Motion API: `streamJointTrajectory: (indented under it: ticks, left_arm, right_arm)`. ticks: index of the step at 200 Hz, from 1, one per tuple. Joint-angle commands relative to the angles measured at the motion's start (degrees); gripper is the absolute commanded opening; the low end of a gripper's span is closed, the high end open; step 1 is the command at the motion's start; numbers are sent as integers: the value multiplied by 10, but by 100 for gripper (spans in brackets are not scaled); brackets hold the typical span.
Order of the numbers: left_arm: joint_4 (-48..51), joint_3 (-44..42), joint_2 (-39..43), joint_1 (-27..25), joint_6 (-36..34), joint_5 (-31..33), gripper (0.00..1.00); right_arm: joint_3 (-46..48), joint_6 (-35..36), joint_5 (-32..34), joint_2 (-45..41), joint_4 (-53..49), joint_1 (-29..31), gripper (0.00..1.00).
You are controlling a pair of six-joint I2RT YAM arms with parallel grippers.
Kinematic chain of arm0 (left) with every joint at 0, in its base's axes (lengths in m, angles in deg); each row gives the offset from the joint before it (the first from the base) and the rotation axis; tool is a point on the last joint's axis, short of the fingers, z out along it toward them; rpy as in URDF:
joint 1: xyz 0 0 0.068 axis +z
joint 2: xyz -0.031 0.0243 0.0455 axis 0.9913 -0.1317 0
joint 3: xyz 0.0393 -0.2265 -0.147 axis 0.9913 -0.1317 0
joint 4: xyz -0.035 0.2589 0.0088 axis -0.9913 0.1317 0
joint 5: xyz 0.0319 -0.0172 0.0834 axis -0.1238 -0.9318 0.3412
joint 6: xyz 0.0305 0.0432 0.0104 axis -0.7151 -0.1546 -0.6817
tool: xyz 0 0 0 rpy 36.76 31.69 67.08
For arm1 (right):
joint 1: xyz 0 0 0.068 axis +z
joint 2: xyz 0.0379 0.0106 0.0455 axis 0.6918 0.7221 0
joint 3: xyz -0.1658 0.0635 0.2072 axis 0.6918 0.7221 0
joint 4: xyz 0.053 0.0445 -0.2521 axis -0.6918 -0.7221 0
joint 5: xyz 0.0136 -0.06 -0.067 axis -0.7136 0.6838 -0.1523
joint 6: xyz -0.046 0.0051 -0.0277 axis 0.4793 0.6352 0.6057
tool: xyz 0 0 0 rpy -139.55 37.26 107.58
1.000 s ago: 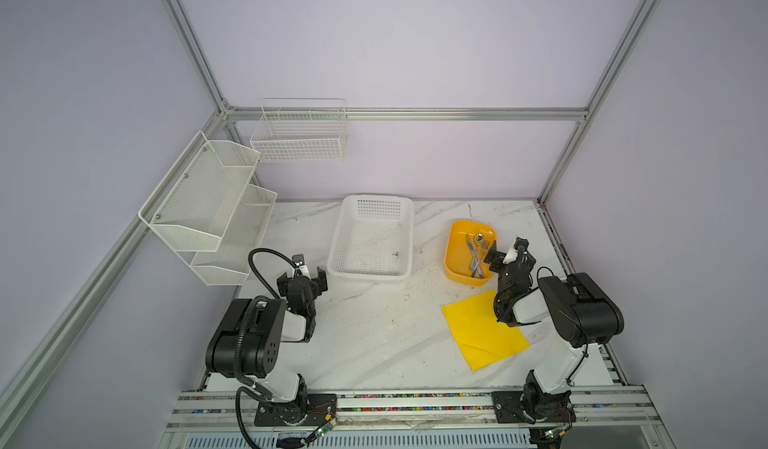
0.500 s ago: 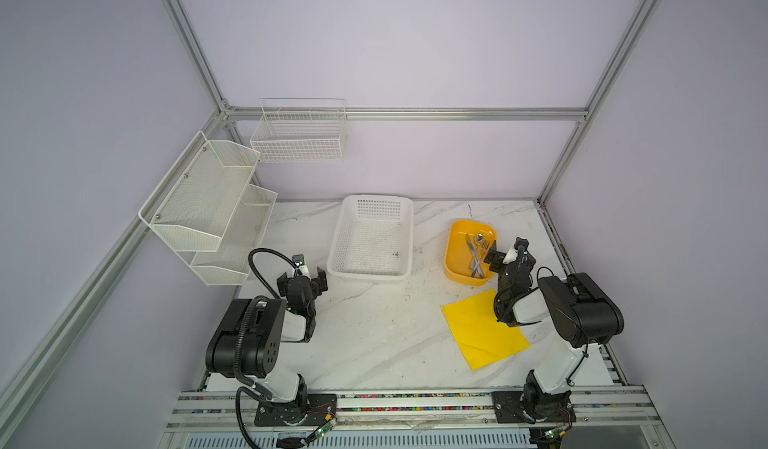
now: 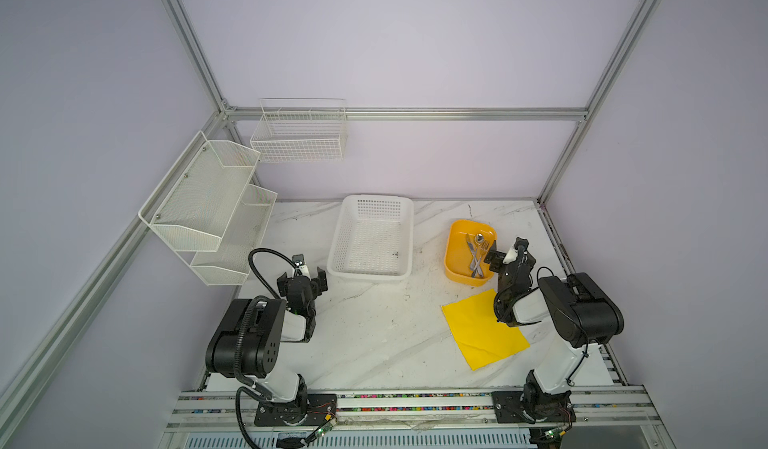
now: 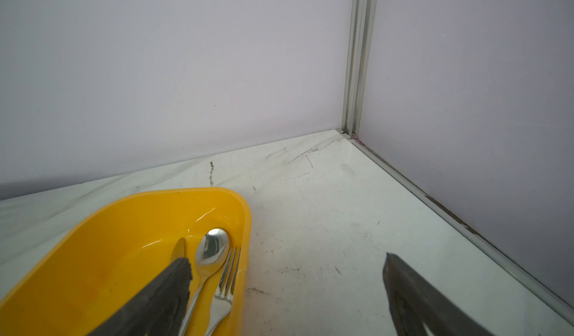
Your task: Place the utensils on the paper napkin and roll it up
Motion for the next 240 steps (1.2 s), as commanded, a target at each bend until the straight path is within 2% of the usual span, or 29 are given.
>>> streamJointTrajectory:
  ticks: [1, 58, 89, 112, 124, 136, 160, 171, 190, 203, 222, 240]
  left_arm:
    - [-15, 34, 12, 0, -2, -5, 100]
    - [-18, 32, 14, 0, -4, -6, 100]
    - [-96, -14, 26, -2, -18, -33, 100]
    - [-109, -25, 39, -2, 2, 10, 100]
    - [-91, -20, 54, -2, -3, 8, 100]
    - [-49, -17, 89, -2, -5, -2, 99]
    - [29, -18, 190, -2, 19, 30, 100]
    - [72, -18, 243, -2, 68, 46, 100]
    - [174, 2, 325, -1, 139, 40, 100]
    - [275, 31, 367, -1, 192, 43, 100]
    - [376, 61, 401, -1, 238, 30, 100]
    - [514, 87, 448, 0, 357, 42, 100]
  right_arm:
    - [0, 8, 12, 1, 17, -3, 97]
    - [0, 8, 12, 0, 19, -3, 97]
    - [22, 18, -15, -15, 48, -3, 97]
    - [24, 7, -27, -58, 8, -3, 97]
    - [17, 6, -32, -85, -37, -3, 97]
    - [5, -7, -24, -118, -99, -3, 97]
    - [-27, -51, 11, -194, -248, -3, 97]
    - [-63, -92, 35, -232, -368, -3, 97]
    - [-146, -201, 27, -280, -593, -3, 97]
    - [-181, -238, -15, -295, -678, -4, 97]
    - [-183, -262, -117, -332, -720, -4, 97]
    - [-171, -290, -180, -376, -751, -3, 97]
